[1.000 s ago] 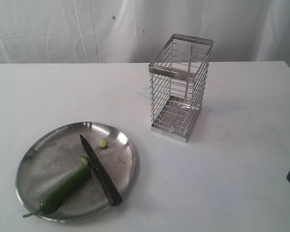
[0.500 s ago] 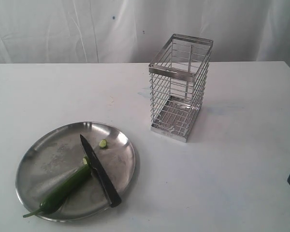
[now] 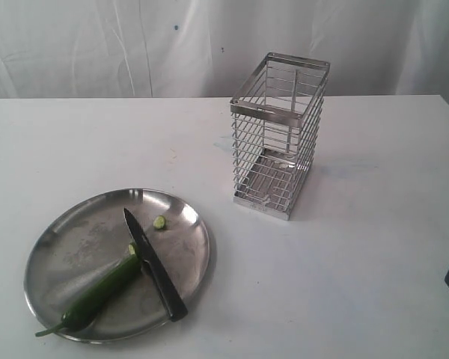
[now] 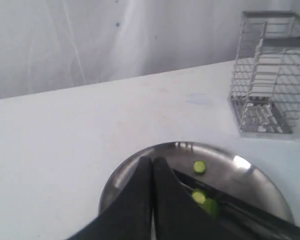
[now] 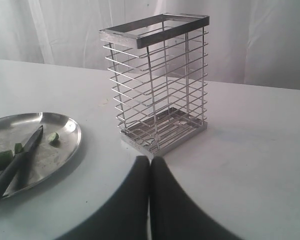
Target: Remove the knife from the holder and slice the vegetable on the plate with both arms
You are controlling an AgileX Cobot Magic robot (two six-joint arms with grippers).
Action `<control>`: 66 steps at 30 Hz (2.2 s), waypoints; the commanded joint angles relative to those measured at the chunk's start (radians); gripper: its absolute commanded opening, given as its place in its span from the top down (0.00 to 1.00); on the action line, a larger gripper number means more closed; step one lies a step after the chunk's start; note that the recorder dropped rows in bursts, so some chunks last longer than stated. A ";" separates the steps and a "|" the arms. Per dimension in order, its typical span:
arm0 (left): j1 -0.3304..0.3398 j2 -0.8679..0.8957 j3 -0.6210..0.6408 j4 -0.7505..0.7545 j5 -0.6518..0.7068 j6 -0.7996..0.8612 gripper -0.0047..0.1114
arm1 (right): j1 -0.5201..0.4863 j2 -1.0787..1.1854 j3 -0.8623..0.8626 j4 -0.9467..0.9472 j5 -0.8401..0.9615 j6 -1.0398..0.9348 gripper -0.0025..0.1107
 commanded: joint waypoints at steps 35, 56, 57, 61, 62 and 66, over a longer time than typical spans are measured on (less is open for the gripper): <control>0.002 -0.274 0.185 0.254 0.129 -0.196 0.96 | -0.006 -0.003 0.006 0.002 -0.003 -0.009 0.98; 0.002 -0.274 0.185 0.254 0.129 -0.196 0.96 | -0.006 -0.003 0.006 0.002 -0.003 -0.009 0.98; 0.002 -0.274 0.185 0.254 0.129 -0.196 0.96 | -0.006 -0.003 0.006 0.002 -0.003 -0.009 0.98; 0.002 -0.274 0.185 0.254 0.129 -0.196 0.96 | -0.006 -0.003 0.006 0.002 -0.003 -0.009 0.98; 0.002 -0.274 0.185 0.254 0.129 -0.196 0.96 | -0.006 -0.003 0.006 0.002 -0.003 -0.009 0.98; 0.002 -0.274 0.185 0.254 0.129 -0.196 0.96 | -0.006 -0.003 0.006 0.002 -0.003 -0.009 0.98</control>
